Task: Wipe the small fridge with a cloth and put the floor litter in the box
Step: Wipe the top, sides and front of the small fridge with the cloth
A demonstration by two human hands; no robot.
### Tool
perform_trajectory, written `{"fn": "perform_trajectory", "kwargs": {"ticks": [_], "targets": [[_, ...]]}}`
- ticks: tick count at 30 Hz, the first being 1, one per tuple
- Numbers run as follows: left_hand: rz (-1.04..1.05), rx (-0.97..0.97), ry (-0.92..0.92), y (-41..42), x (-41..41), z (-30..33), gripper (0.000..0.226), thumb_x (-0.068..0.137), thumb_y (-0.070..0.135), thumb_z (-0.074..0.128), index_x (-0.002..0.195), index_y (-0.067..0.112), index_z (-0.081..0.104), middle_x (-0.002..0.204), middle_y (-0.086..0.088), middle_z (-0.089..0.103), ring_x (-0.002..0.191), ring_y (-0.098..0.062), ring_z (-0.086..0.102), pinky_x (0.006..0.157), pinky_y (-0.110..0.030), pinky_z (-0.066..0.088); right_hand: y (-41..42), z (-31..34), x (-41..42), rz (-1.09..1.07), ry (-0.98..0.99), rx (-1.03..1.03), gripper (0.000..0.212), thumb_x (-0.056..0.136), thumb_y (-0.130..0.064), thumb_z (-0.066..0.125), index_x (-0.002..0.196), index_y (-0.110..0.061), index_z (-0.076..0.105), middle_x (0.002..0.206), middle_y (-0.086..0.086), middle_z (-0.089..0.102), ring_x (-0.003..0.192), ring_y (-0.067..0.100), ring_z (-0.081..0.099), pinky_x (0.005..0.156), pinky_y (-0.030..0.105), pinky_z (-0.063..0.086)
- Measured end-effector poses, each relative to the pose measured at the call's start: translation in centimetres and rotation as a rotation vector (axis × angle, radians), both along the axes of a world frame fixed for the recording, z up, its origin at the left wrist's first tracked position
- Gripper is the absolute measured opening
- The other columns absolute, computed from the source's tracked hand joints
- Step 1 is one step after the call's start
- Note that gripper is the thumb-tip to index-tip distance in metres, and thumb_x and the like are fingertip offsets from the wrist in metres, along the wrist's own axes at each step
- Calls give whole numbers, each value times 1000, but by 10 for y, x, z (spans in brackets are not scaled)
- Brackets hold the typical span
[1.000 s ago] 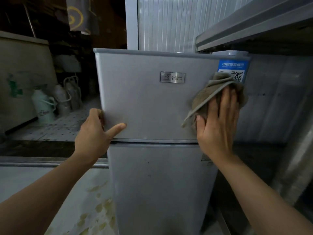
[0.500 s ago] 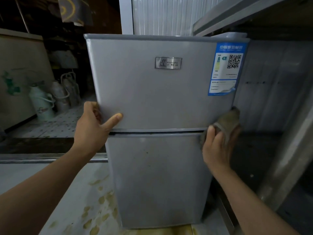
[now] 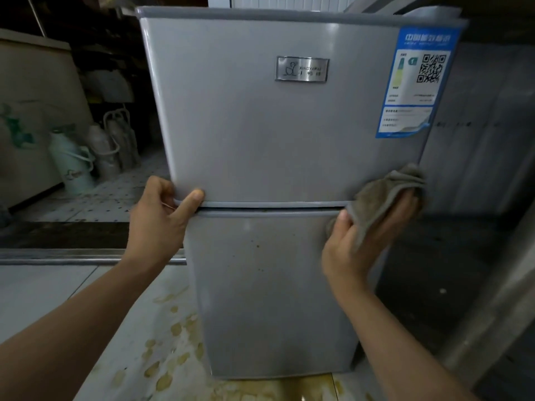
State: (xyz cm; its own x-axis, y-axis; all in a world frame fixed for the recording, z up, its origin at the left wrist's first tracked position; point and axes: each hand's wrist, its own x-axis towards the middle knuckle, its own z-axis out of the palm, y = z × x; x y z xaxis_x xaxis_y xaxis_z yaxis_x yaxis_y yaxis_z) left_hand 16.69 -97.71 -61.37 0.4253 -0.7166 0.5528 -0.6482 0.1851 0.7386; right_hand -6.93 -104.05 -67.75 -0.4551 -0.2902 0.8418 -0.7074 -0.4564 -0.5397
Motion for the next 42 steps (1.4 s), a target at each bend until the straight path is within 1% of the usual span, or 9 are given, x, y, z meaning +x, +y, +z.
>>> {"fn": "perform_trajectory", "kwargs": {"ticks": [3,6,10,18,23,27,34,37,42], "targets": [[-14,-3,16,0,1,0,32,85,36,62,88,10,45,70,5,47,61,-5,45,52,-20,33,11,-11,48,2,245,-52,49,95,-30,45,134,-5,27,144,21,19,135,47,19,113,59,15],[-26,8,22,-1,5,0,33,84,36,64,87,10,45,70,4,47,61,-7,44,53,-23,35,16,-14,65,17,356,-47,48,89,-21,57,128,-10,32,142,17,24,134,46,22,112,58,17],[-30,16,-10,0,7,2,32,83,38,64,87,11,46,70,4,48,61,-7,44,53,-23,34,9,-20,15,10,584,-74,38,96,-31,45,128,-12,37,141,11,27,135,38,25,112,53,22],[6,-48,-18,-1,2,-2,31,83,36,64,86,11,45,70,6,47,61,-5,44,52,-13,31,3,-19,7,-54,205,-36,46,93,-14,43,134,0,25,145,26,23,137,45,19,111,60,18],[1,-43,-12,0,3,-1,31,83,37,64,87,12,46,70,7,47,61,-4,45,51,-11,31,20,-21,77,13,444,-30,36,92,-34,49,123,-16,40,144,12,27,138,39,19,113,54,17],[-6,-46,11,0,4,-2,32,82,39,65,89,12,50,71,4,49,62,-6,46,54,-19,35,9,-26,23,-26,639,-21,39,95,-42,42,125,-17,40,144,10,26,138,35,18,112,51,18],[39,-91,56,-4,2,-9,34,80,40,68,89,12,51,70,3,51,61,-6,46,54,-17,36,-1,-26,-20,-88,158,160,65,96,-31,38,144,5,14,151,27,9,141,40,8,119,43,6],[36,-78,78,-4,3,-8,35,78,41,68,88,13,51,70,5,51,61,-5,46,54,-14,36,2,-30,12,-71,314,37,52,91,-15,47,135,4,27,147,24,15,139,45,14,116,52,10],[-6,-50,81,-2,6,-5,35,78,43,69,86,14,51,69,7,50,62,-4,45,57,-20,40,22,-26,82,-74,506,15,37,97,-33,35,127,-12,38,144,14,24,137,42,17,113,56,17]]}}
